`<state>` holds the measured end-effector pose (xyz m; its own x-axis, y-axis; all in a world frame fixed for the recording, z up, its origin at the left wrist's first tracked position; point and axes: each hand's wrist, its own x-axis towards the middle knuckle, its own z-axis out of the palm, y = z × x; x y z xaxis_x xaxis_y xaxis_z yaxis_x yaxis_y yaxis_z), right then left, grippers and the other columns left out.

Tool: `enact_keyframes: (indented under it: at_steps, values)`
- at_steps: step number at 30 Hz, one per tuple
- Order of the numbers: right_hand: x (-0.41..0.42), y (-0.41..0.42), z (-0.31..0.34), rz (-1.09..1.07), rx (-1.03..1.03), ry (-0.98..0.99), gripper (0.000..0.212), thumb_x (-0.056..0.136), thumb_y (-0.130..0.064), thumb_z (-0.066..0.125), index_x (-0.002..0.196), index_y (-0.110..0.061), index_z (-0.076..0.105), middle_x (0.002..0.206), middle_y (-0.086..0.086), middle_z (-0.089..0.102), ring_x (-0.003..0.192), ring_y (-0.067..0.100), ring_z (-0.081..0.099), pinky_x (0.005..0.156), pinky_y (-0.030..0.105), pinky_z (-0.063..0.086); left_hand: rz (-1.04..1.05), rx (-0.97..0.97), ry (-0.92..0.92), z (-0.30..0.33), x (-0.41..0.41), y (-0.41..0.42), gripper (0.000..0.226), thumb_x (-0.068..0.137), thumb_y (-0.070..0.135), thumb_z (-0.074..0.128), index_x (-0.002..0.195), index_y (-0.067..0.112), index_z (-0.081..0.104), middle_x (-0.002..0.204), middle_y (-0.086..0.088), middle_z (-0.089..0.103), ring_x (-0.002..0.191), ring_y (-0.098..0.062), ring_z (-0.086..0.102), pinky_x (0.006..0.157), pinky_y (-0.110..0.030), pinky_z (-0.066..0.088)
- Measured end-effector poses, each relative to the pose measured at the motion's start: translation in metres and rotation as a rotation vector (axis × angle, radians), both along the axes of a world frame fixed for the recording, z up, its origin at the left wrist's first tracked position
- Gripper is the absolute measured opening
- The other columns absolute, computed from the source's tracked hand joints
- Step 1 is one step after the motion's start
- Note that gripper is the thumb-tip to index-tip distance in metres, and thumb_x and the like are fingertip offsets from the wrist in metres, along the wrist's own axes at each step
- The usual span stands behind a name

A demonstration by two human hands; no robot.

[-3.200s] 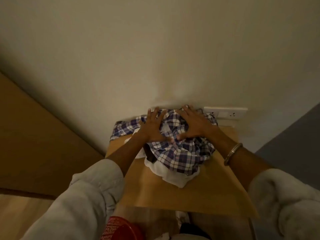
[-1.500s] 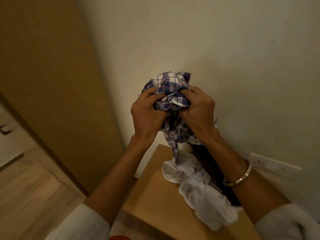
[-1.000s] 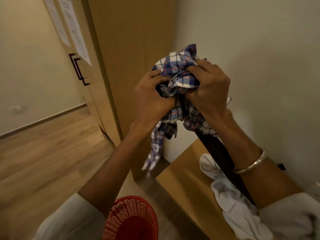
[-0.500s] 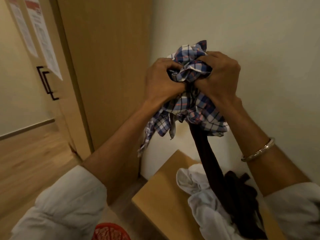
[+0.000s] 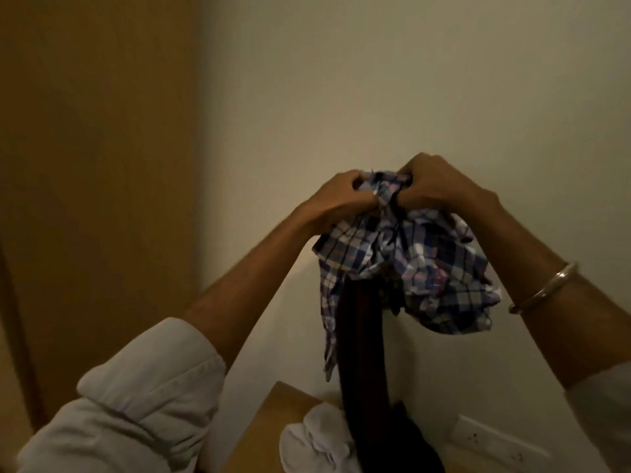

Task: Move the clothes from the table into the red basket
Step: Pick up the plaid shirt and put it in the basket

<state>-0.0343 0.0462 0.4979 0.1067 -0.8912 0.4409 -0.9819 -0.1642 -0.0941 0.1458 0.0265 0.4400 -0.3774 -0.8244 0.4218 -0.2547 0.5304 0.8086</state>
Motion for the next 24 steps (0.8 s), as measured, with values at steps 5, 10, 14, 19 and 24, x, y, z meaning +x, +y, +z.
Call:
enact_keyframes:
  at_steps: [5,10,14,19,24]
  values:
    - [-0.049,0.009,-0.152,-0.128,0.283,-0.029,0.029,0.068,-0.008,0.072,0.058,-0.008,0.045,0.05,0.008,0.035,0.043,0.021,0.031,0.044,0.027,0.029,-0.064,0.268,-0.098,-0.156,-0.057,0.007,0.061,0.062,0.042,0.083,0.117,0.022,0.065,0.128,-0.012,0.064,0.112,-0.035,0.062,0.088,-0.057,0.055]
    - [-0.104,0.048,-0.334,-0.158,0.484,-0.198,0.032,0.072,0.0,0.064,0.056,-0.011,0.039,0.052,0.006,0.029,0.047,0.018,0.024,0.049,0.027,0.023,-0.135,0.442,-0.226,-0.307,-0.094,0.046,0.068,0.082,0.022,0.081,0.142,0.01,0.051,0.145,-0.009,0.05,0.124,-0.025,0.053,0.088,-0.033,0.046]
    - [-0.136,0.073,-0.413,-0.197,0.74,-0.296,0.015,0.08,-0.006,0.064,0.094,-0.005,0.071,0.084,0.016,0.065,0.072,0.028,0.058,0.067,0.035,0.047,-0.259,0.426,-0.464,-0.374,-0.103,0.059,0.064,0.083,0.026,0.082,0.138,0.008,0.054,0.148,-0.008,0.049,0.135,-0.027,0.047,0.104,-0.037,0.044]
    - [-0.169,0.086,-0.469,-0.261,0.717,-0.242,0.075,0.081,-0.023,0.074,0.147,-0.015,0.039,0.153,0.016,0.034,0.137,0.042,0.039,0.105,0.052,0.044,-0.377,0.37,-0.639,-0.416,-0.121,0.047,0.09,0.078,0.052,0.08,0.151,0.024,0.035,0.163,-0.005,0.019,0.149,-0.03,0.021,0.116,-0.05,0.03]
    - [-0.194,0.106,-0.496,-0.46,0.351,-0.359,0.092,0.077,-0.043,0.078,0.151,-0.018,0.029,0.16,0.013,0.025,0.141,0.041,0.034,0.106,0.057,0.043,-0.232,0.263,-0.625,-0.429,-0.136,0.03,0.085,0.081,0.077,0.056,0.151,0.051,0.016,0.167,0.001,-0.005,0.153,-0.031,-0.009,0.117,-0.069,0.009]
